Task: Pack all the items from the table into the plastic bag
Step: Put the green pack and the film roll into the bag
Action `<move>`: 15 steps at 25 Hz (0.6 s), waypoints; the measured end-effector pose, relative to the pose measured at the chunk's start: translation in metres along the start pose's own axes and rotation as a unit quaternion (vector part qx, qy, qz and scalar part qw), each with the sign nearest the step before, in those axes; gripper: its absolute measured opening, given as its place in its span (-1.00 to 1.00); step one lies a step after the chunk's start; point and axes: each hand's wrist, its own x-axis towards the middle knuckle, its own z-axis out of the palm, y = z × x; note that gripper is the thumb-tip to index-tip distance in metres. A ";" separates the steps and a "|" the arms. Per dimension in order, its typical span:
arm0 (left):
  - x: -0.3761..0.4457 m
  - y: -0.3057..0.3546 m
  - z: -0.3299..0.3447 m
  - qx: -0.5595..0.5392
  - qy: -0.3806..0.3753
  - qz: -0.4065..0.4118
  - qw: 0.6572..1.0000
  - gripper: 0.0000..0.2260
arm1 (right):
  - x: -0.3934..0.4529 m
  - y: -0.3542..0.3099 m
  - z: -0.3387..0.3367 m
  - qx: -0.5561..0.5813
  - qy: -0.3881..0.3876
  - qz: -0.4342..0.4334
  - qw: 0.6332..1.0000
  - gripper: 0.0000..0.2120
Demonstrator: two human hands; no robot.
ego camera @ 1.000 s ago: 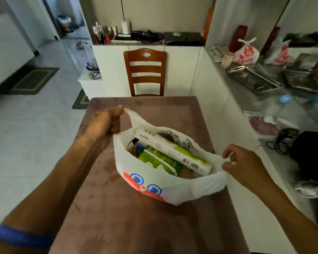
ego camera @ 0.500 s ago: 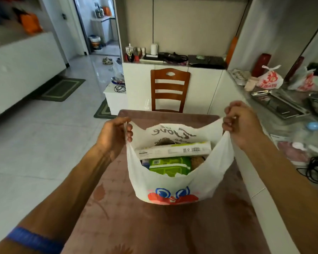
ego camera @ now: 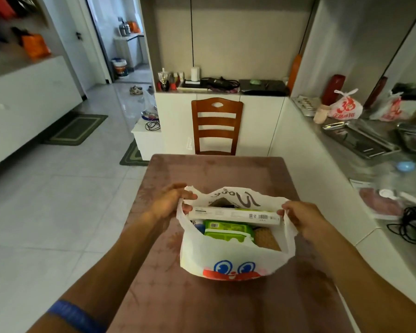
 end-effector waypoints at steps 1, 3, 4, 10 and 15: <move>0.004 -0.001 0.003 -0.006 0.008 0.001 1.000 -0.64 | 0.000 0.002 -0.002 0.002 -0.008 0.001 1.000 -0.86; 0.008 -0.002 0.013 -0.006 0.015 0.005 1.000 -0.71 | -0.004 -0.002 -0.005 0.011 -0.019 -0.020 1.000 -0.90; 0.009 -0.002 0.019 0.000 0.012 0.008 1.000 -0.72 | -0.005 -0.006 -0.005 0.015 -0.026 -0.032 0.999 -0.91; 0.007 0.011 0.034 -0.122 0.063 0.094 0.986 -0.61 | -0.011 -0.032 -0.008 0.029 -0.059 -0.153 0.986 -0.91; 0.003 -0.005 0.025 -0.096 0.097 0.119 0.983 -0.58 | -0.007 -0.019 -0.008 0.011 -0.034 -0.137 0.990 -0.79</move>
